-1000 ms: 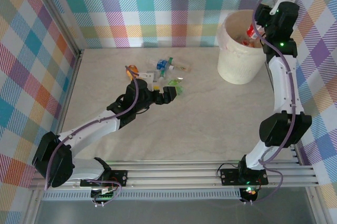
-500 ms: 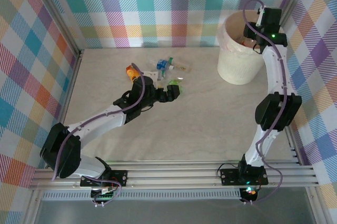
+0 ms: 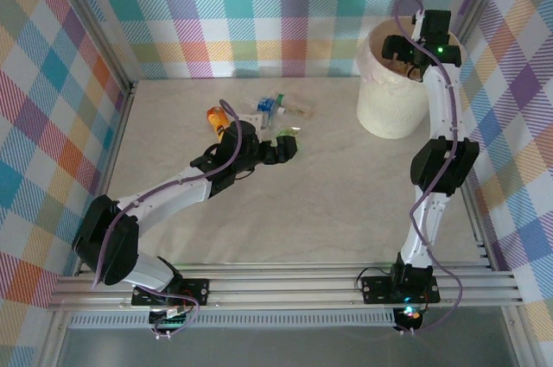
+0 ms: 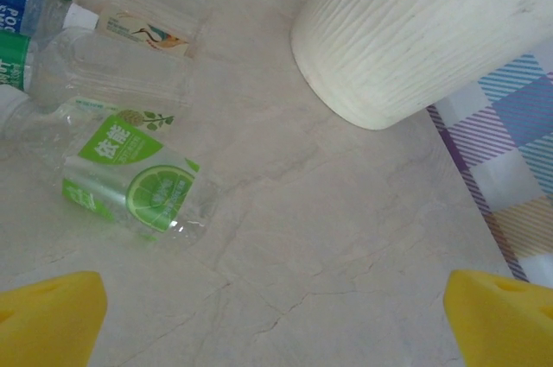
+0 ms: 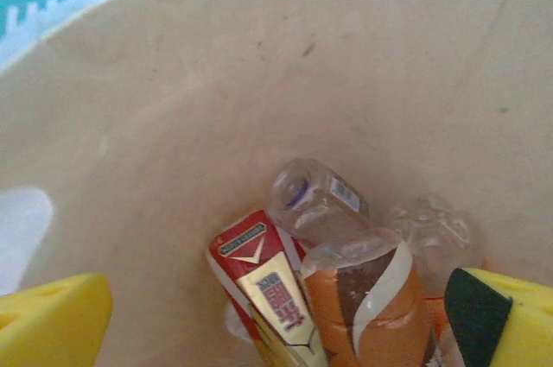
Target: Put the plastic bottles in the bin
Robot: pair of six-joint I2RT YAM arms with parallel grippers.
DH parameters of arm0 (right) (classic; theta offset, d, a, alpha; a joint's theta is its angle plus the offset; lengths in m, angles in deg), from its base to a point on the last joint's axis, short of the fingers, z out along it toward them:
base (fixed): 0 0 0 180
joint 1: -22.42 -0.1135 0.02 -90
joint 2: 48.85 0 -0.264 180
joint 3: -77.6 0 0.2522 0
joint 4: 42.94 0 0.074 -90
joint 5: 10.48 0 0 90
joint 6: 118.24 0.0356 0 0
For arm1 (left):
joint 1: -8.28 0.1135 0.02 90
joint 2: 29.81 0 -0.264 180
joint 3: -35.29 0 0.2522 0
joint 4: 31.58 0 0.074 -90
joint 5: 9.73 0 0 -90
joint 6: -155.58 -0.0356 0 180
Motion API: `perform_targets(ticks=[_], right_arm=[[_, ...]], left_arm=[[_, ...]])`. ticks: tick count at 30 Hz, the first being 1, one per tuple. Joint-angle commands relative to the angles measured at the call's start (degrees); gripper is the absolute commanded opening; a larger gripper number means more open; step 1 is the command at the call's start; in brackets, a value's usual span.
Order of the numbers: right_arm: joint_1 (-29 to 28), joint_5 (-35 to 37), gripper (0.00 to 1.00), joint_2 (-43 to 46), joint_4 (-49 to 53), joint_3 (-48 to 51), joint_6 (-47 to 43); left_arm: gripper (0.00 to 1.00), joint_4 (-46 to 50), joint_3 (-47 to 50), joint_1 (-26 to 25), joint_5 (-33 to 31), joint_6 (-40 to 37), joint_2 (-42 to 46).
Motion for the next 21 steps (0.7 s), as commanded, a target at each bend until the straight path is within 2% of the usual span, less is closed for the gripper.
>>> perform_targets(ticks=[1,11,21], right_arm=[[0.0,-2.3,1.0,2.0,0.6,-1.9,3.0],[-0.6,-3.6,1.0,11.2,0.5,7.0,3.8],[-1.5,-7.1,1.0,28.0,-10.3,27.1,4.8]], left_arm=[[1.0,1.7,-0.9,0.4,-2.5,1.0,0.6],[1.0,4.5,-0.4,1.0,-8.8,1.6,1.0],[1.0,9.9,0.6,1.9,-21.1,5.8,3.3]])
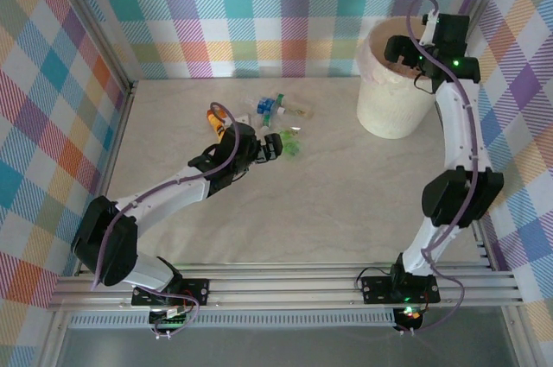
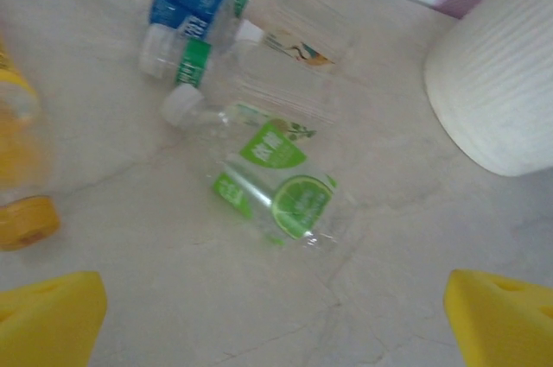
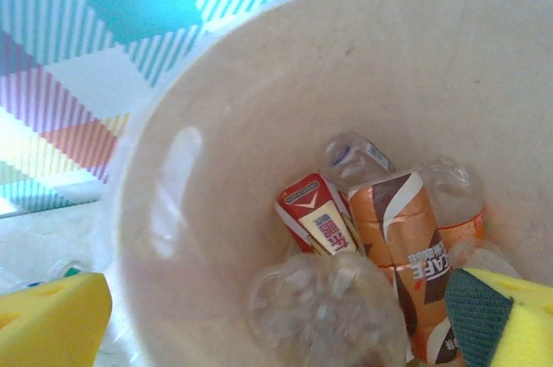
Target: Put the plastic bottles in the bin
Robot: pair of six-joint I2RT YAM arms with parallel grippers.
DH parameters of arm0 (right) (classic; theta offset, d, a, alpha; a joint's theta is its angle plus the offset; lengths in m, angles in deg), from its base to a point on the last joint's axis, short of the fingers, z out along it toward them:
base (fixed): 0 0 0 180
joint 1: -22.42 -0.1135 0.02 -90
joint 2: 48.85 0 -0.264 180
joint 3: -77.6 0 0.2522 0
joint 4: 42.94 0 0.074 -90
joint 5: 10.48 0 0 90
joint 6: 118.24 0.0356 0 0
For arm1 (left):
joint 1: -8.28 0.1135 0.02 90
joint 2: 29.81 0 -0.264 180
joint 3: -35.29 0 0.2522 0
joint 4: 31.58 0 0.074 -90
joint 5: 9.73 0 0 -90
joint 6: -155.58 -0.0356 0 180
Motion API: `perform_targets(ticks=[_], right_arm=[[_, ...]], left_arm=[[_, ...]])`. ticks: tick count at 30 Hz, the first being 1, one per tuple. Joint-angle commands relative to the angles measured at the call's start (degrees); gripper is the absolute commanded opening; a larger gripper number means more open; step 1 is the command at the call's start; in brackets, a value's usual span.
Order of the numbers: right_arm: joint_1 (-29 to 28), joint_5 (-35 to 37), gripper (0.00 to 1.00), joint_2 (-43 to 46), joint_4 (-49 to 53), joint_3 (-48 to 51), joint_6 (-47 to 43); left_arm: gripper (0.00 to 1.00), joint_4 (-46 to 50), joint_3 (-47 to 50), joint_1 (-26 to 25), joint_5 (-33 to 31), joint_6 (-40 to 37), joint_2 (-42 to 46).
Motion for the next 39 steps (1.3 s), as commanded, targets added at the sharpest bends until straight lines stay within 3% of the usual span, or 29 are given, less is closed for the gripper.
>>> perform_targets(ticks=[1,5,12,19,23,30,39], right_arm=[[-0.5,-3.3,1.0,6.0,-6.6,5.8,1.6],[-0.6,-8.8,1.0,14.2,-12.8,15.7,3.0],[-1.0,-25.2,1.0,25.3,-18.9,29.5,4.4],[-2.3,-34.2,1.0,33.0,-26.2,42.3,10.6],[-3.2,-35.8,1.0,35.0,-28.9,46.9,14.3],[-4.1,-38.0,1.0,35.6,-29.1,50.1,15.2],[-4.4,-37.1,1.0,34.9,-28.6,49.6,15.4]], left_arm=[[1.0,3.2,0.5,0.9,-6.4,2.7,2.5],[1.0,8.0,-1.4,1.8,-10.2,5.1,1.9],[1.0,17.8,-6.5,4.4,-13.2,9.6,-1.7],[1.0,21.7,-10.8,8.9,-12.5,11.7,-8.3],[1.0,22.4,-13.1,12.7,-9.2,10.8,-12.4],[1.0,17.0,-16.1,19.1,2.9,5.3,-20.2],[1.0,18.2,-26.8,21.6,7.8,-3.9,-31.8]])
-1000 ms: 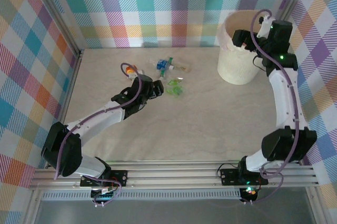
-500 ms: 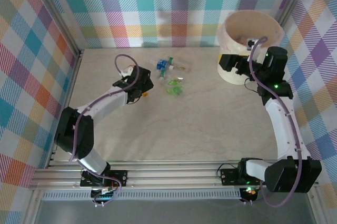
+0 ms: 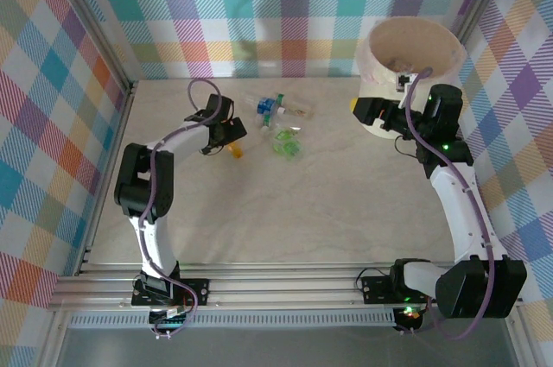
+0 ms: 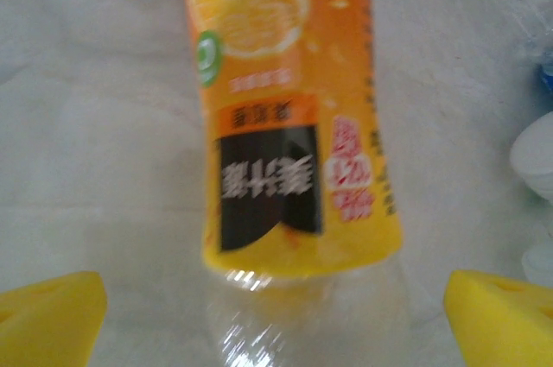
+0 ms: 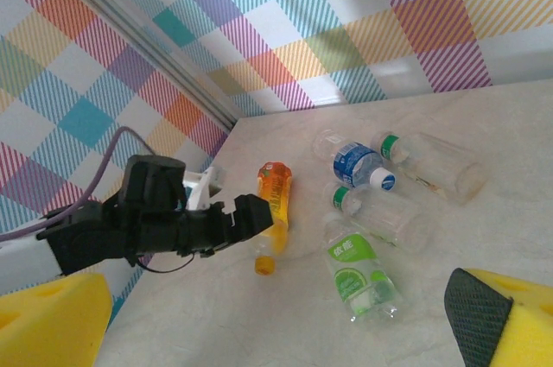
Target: Put the plastic bottles in the bin
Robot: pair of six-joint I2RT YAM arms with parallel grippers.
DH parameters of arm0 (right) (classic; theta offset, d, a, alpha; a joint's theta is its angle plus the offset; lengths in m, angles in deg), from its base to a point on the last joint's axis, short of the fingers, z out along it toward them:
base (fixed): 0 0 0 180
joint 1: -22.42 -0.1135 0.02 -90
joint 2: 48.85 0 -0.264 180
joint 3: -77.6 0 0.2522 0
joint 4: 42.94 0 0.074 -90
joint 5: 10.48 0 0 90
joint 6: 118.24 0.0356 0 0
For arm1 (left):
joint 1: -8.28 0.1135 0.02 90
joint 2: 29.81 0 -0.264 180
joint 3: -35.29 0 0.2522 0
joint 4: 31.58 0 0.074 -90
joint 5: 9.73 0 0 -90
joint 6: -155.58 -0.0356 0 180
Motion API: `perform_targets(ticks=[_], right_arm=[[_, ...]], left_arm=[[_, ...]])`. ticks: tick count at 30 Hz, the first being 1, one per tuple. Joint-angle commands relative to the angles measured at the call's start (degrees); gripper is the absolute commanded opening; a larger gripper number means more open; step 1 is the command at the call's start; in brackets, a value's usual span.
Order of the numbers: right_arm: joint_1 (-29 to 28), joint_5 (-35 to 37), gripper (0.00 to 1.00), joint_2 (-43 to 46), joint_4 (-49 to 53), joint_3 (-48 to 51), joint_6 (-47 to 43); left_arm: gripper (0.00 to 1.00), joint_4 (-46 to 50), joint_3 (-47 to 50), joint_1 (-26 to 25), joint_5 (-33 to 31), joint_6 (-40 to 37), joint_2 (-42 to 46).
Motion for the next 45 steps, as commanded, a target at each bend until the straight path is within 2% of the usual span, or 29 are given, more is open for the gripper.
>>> perform_targets(ticks=[1,9,14,19,34,45], right_arm=[[-0.5,-0.9,1.0,0.5,-1.6,0.0,0.6],[-0.7,-1.8,1.0,0.3,-0.7,-0.1,-0.6],[-1.0,-2.8,1.0,-0.2,-0.9,-0.4,-1.0],[-1.4,-2.9,1.0,-0.4,-0.3,-1.1,-1.3],[-2.4,-0.9,1.0,-0.4,-3.2,-1.8,0.1],[-4.2,-1.1,1.0,-1.7,-3.4,-2.1,0.1]], left_arm=[[1.0,1.2,-4.5,0.6,2.5,-4.6,-3.3],[0.96,3.1,-8.6,0.7,-0.7,-3.5,-8.3],[0.91,2.5,-8.6,0.7,-0.2,-3.7,-10.0],[0.79,1.5,-7.4,0.8,0.7,-4.1,-10.4],[0.5,-5.3,2.8,0.8,2.6,-4.2,-2.2],[0.44,-11.2,11.8,-1.0,6.2,-3.8,12.8]])
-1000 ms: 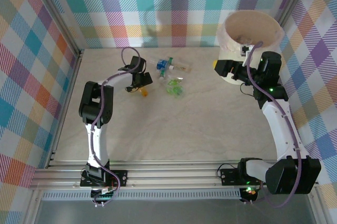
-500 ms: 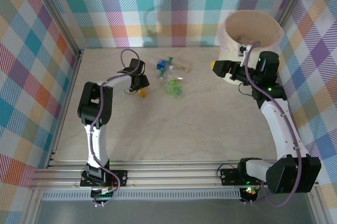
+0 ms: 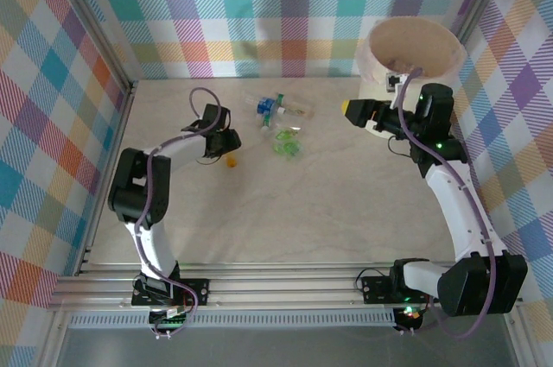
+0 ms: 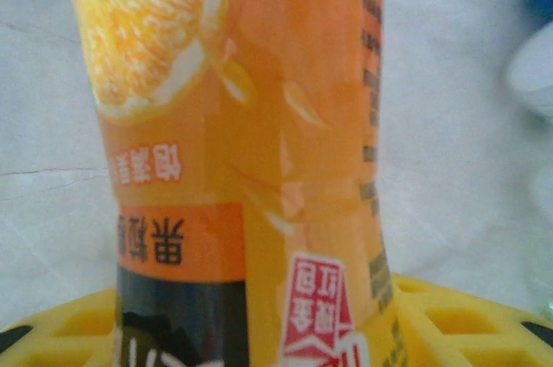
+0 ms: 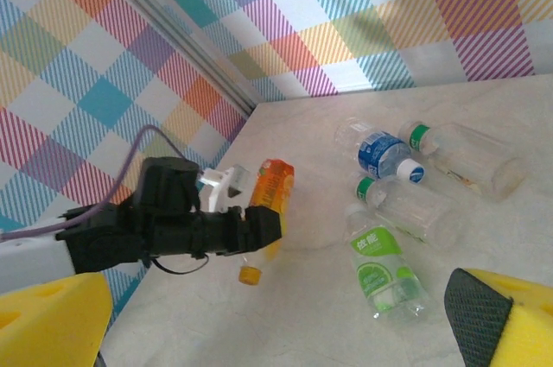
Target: Put the plastic bottles in the bin
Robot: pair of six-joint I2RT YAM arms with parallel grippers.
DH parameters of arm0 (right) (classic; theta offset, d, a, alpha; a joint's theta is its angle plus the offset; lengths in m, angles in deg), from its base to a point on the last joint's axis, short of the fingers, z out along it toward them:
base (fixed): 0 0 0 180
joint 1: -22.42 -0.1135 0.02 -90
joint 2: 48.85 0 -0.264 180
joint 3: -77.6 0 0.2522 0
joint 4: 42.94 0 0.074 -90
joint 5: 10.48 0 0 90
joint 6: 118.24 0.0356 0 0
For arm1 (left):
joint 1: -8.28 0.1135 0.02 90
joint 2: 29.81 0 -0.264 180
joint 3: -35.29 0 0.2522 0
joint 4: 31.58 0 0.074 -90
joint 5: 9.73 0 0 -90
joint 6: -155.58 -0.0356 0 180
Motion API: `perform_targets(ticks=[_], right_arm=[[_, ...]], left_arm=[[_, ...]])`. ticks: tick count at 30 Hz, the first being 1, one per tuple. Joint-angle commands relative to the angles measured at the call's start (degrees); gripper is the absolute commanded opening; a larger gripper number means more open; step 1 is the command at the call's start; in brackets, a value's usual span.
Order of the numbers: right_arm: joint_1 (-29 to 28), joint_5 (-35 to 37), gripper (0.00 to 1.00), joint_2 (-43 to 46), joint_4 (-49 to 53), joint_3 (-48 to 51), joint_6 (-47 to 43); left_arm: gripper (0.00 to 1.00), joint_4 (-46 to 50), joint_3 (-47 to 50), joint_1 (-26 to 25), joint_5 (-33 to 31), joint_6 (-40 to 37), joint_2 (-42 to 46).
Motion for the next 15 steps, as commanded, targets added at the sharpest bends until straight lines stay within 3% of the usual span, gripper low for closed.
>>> perform_targets(ticks=[1,12,15], right_arm=[[-0.8,-0.4,1.0,-0.8,-2.6,-2.2,0.2],[-2.9,-2.0,1.0,-4.6,-2.5,-4.4,2.1],[-3.2,-2.4,1.0,-5.1,-2.6,-5.0,2.8]], left_arm=[[0.44,-3.8,1.4,-1.4,1.4,-0.2,7.9],[0.41,-6.7,1.1,-11.5,3.8,-5.6,20.5],[0.41,-10.2,1.1,-12.9,10.5,-5.9,22.2]])
